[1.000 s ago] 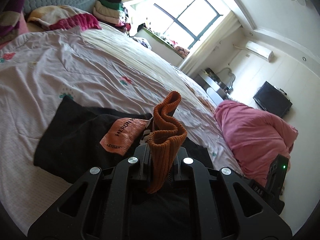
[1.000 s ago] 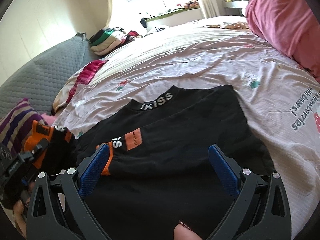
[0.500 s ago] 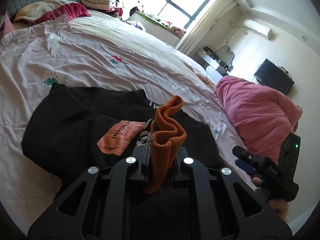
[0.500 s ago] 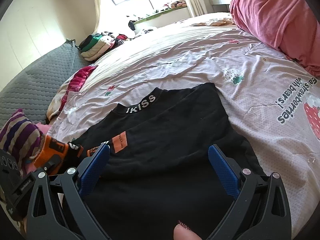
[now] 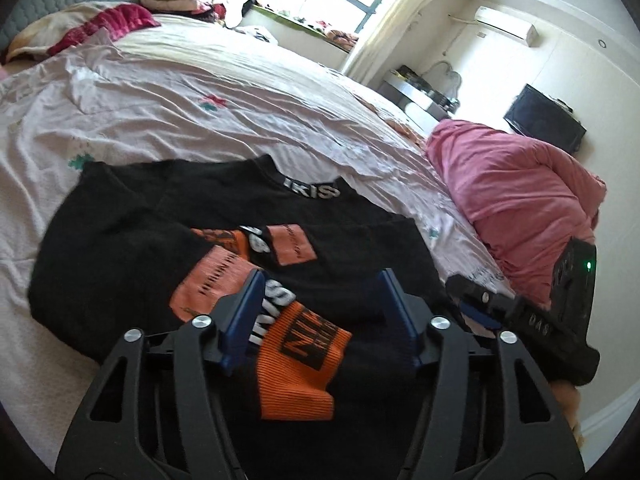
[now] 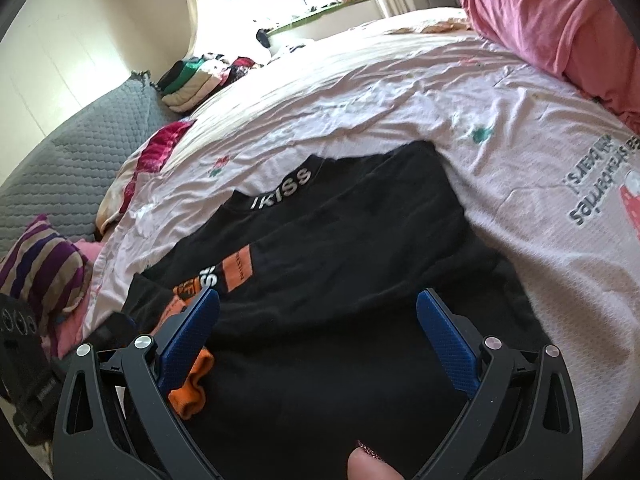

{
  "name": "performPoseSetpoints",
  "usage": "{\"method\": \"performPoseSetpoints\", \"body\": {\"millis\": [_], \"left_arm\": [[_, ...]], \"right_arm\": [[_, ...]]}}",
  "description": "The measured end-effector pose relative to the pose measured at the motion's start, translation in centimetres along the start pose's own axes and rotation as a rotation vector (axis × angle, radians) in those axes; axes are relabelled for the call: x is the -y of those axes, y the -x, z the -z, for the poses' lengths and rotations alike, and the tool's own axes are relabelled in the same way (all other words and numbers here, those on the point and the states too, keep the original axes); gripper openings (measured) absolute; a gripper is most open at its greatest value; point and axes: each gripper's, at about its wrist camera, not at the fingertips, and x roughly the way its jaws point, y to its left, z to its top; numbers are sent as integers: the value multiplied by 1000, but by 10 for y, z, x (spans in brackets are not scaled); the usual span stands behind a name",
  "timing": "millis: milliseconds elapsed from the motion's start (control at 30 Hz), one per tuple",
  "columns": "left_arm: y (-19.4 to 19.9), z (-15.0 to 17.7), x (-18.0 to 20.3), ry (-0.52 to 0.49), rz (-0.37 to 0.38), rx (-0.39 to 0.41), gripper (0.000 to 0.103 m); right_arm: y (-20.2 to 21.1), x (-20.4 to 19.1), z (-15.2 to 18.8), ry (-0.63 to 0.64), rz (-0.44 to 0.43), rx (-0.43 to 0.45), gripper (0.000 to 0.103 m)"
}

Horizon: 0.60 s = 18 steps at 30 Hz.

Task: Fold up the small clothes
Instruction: 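Lay the orange cuff across the shirt body and open the left gripper, then grasp the laid orange cuff with the right gripper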

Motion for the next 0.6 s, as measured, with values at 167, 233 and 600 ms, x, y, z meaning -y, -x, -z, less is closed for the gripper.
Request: {"method": "performPoseSetpoints", "body": {"millis": [167,233,600], "left_arm": [[9,-7,-15,31,-92,24,77],[15,-11,-24,52,-139,42,88],[32,-20,-61,114,-332,66,93]], "right_arm": [[-14,-15,13,40,-33,-59,98],[-18,-22,18,55,-54,-77,98],[-50,-79,51,154,-179,-222,75]]}}
